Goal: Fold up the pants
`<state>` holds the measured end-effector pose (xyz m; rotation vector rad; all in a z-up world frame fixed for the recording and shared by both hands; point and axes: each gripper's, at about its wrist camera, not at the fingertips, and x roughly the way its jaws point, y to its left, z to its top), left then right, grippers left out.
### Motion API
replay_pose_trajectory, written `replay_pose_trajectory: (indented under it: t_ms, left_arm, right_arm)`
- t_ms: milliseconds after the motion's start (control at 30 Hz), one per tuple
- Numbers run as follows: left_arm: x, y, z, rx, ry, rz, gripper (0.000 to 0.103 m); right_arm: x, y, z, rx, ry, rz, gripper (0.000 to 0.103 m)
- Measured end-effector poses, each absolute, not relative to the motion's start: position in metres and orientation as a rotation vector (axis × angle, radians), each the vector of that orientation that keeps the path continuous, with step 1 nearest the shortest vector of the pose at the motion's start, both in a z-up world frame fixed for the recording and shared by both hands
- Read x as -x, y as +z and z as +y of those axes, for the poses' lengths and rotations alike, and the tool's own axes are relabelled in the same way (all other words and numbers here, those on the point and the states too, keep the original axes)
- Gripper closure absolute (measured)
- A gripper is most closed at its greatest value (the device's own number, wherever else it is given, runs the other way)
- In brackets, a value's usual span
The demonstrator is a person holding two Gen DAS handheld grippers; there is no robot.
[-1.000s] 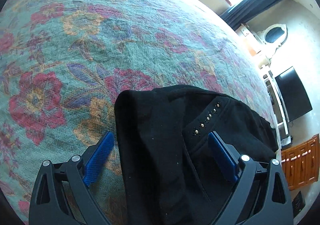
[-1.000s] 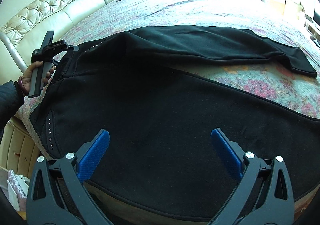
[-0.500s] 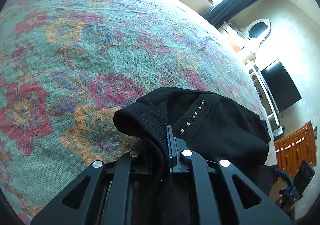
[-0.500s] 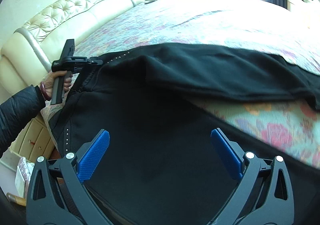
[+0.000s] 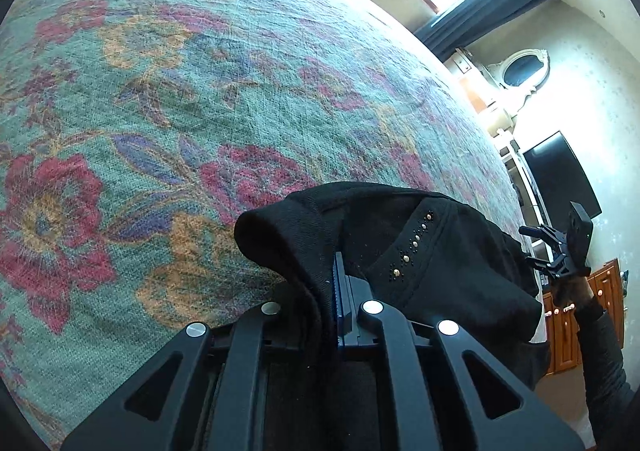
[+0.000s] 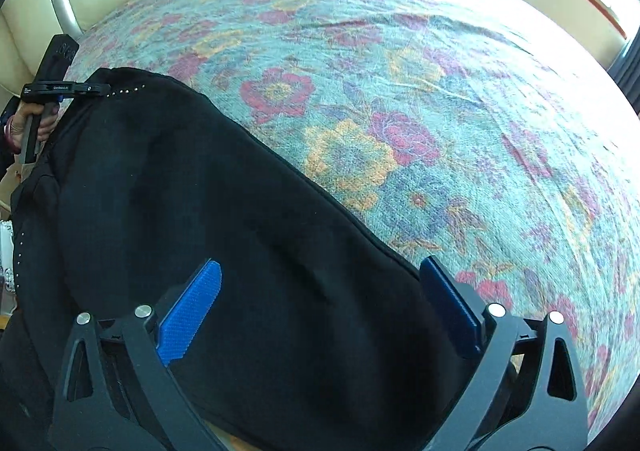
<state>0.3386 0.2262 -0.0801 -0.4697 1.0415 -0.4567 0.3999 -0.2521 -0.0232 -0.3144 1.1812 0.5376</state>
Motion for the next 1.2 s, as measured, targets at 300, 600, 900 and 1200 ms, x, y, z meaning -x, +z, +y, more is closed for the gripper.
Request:
replay_pose_trajectory:
  t_ms: [300,600,900,1200]
  left_arm:
    - [-0.354,-0.078,0.220,0.458,-0.461,1.060,0.088]
    - [-0.348,-0.064,0.215,0.414,-0.443,1.016,0.096]
    - [-0.280,0.000,0.232,0.527,-0.571,0.830,0.096]
    - [-0.156,-0.013,0.235,0.522,-0.609,0.875,0.090]
  right_arm:
    - [-0.431,-0.063,-0.257,0.320,0.544,1.312,0.020]
    - [-0.382,-0.024,-0.240,0.427,0.489,1.142,0.094]
    - [-0.236,0.067,-0.227,0.442,0.374,0.783,0.094]
    - [-0.079,0.027,-0.199,0.482,0.345,0.802,0.094]
